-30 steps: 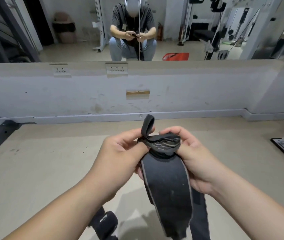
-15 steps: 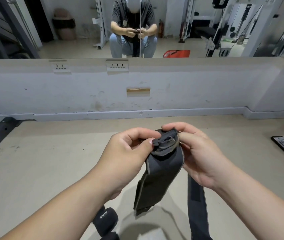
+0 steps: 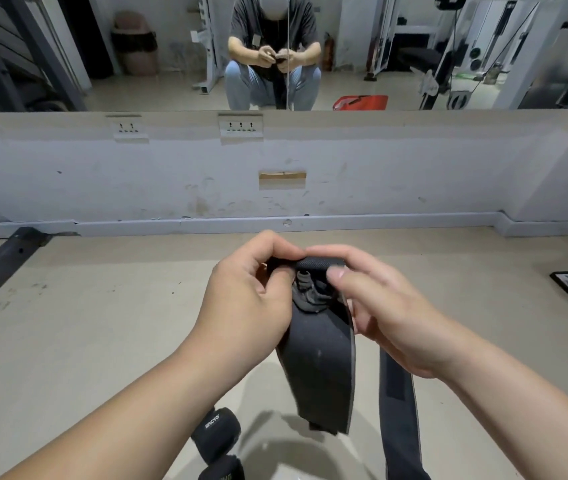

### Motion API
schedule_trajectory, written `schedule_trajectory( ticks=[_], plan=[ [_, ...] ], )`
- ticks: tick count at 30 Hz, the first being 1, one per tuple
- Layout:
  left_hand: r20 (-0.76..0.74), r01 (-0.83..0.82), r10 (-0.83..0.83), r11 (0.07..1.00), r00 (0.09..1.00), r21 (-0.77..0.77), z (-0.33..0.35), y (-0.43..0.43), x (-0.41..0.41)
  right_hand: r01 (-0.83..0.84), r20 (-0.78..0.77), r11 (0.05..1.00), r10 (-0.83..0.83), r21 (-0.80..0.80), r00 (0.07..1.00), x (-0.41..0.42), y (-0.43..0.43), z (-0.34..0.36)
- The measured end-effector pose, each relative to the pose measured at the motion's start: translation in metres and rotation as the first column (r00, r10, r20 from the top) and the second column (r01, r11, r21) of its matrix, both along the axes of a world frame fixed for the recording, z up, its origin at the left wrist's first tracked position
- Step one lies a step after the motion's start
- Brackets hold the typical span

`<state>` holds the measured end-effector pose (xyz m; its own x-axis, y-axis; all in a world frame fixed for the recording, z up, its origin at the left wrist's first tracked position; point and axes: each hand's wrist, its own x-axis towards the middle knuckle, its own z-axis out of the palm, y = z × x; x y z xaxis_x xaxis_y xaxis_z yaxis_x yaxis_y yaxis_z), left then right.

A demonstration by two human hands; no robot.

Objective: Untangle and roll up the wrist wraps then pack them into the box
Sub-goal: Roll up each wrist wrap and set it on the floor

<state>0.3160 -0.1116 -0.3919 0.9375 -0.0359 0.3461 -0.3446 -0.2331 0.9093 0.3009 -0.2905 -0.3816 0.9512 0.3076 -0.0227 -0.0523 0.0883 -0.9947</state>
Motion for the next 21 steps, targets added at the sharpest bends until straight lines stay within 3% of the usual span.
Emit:
schedule_trajectory(
  ticks=[3, 5, 7, 10, 12, 14, 16, 18, 21],
  plan=[
    [0.311, -0.066, 0.009, 0.983, 0.950, 0.173, -0.003, 0.002, 0.004, 0.030, -0.067, 0.992, -0.022, 0.126, 0.998, -0.001, 0.004, -0.002],
    [0.367, -0.047, -0.033, 0.977, 0.930, 0.208, -0.006, 0.000, 0.005, 0.079, -0.100, 0.976, -0.059, 0.202, 0.993, 0.001, 0.004, -0.006],
    [0.250, 0.035, -0.066, 0.991, 0.966, 0.127, -0.005, -0.001, 0.003, 0.111, -0.118, 0.969, -0.086, 0.221, 0.989, 0.002, 0.003, -0.009],
    [-0.128, 0.102, -0.129, 0.974, 0.983, -0.200, 0.004, -0.002, -0.004, 0.115, -0.058, 0.976, -0.106, 0.185, 0.993, 0.003, 0.000, -0.014],
    [-0.356, 0.109, -0.239, 0.931, 0.903, -0.348, 0.009, 0.001, -0.003, 0.102, 0.008, 0.982, -0.105, 0.161, 0.994, 0.005, -0.001, -0.013],
    [-0.488, 0.188, -0.402, 0.883, 0.775, -0.430, 0.012, 0.004, -0.003, 0.112, 0.089, 0.992, -0.117, 0.059, 0.989, 0.006, -0.005, -0.010],
    [-0.530, 0.267, -0.452, 0.881, 0.717, -0.390, 0.013, 0.006, -0.003, 0.147, 0.169, 0.984, -0.128, -0.104, 0.977, 0.006, -0.008, -0.008],
    [-0.508, 0.271, -0.365, 0.929, 0.780, -0.251, 0.011, 0.007, -0.003, 0.161, 0.204, 0.964, -0.118, -0.211, 0.972, 0.005, -0.006, -0.010],
    [-0.379, 0.182, -0.199, 0.980, 0.904, -0.082, -0.002, 0.008, -0.001, 0.164, 0.057, 0.979, -0.158, -0.120, 0.986, 0.004, -0.001, -0.016]
  ],
)
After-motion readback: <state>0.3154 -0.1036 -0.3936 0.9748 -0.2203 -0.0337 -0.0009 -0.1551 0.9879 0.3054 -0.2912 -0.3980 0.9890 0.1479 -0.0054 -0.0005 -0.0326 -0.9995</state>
